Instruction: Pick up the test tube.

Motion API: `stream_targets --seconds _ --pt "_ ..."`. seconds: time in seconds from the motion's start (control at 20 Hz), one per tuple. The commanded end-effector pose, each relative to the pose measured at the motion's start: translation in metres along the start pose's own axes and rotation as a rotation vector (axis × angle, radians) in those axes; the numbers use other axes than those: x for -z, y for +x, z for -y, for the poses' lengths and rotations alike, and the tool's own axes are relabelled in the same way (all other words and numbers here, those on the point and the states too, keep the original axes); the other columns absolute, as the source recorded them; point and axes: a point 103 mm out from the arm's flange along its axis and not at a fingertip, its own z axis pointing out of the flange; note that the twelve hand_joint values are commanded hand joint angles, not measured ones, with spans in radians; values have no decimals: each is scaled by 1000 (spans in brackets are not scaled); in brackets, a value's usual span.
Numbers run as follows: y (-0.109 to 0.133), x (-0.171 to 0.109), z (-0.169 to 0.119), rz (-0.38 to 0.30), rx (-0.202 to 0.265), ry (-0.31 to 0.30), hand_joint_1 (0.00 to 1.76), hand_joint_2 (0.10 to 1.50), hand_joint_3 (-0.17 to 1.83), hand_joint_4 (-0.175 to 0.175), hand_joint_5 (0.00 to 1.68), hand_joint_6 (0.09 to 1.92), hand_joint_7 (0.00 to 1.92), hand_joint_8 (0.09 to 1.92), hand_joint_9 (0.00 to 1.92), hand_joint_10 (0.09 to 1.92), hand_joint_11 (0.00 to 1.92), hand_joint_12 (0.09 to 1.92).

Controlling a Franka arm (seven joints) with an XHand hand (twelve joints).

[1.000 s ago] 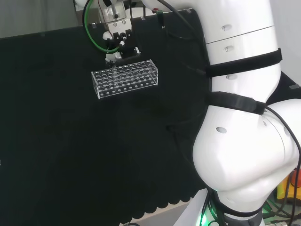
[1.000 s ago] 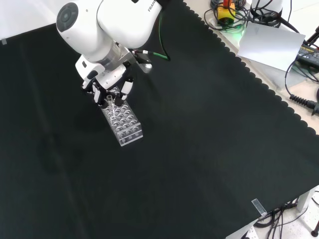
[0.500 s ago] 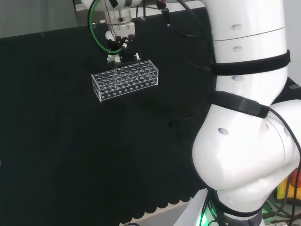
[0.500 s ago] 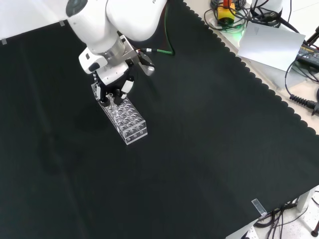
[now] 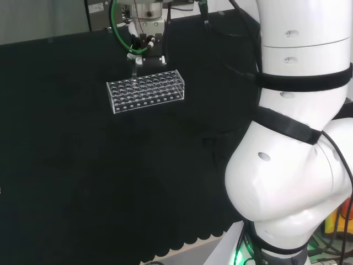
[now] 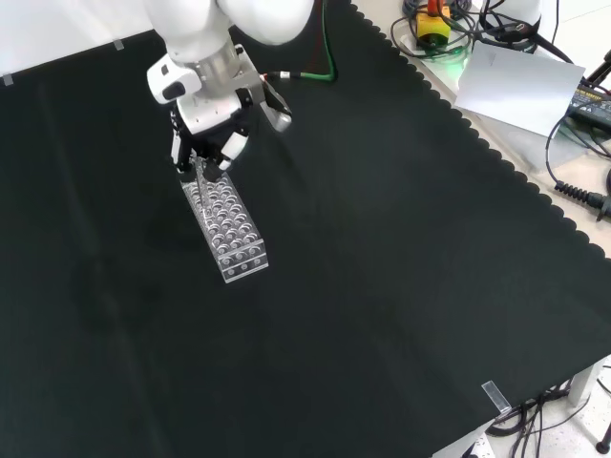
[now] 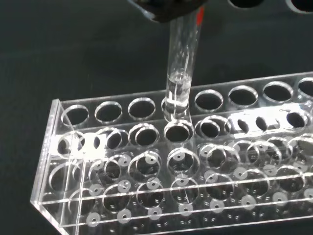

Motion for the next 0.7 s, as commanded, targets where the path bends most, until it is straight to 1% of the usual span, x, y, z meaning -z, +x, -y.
stream_targets --seconds 0.05,0.25,0.45,0.7 --pt "-5 21 1 -42 -6 18 1226 1053 -175 -175 1351 389 1738 382 1713 418 1241 862" --pt "-10 40 1 -75 -18 14 1227 1052 -175 -175 1354 384 1739 382 1712 421 1238 862" --pt "-17 61 4 -107 -30 -10 1227 1052 -175 -175 1357 379 1740 382 1712 424 1236 863" --pt "-26 91 10 -106 -34 -50 1228 1051 -175 -175 1359 374 1741 382 1712 428 1234 864"
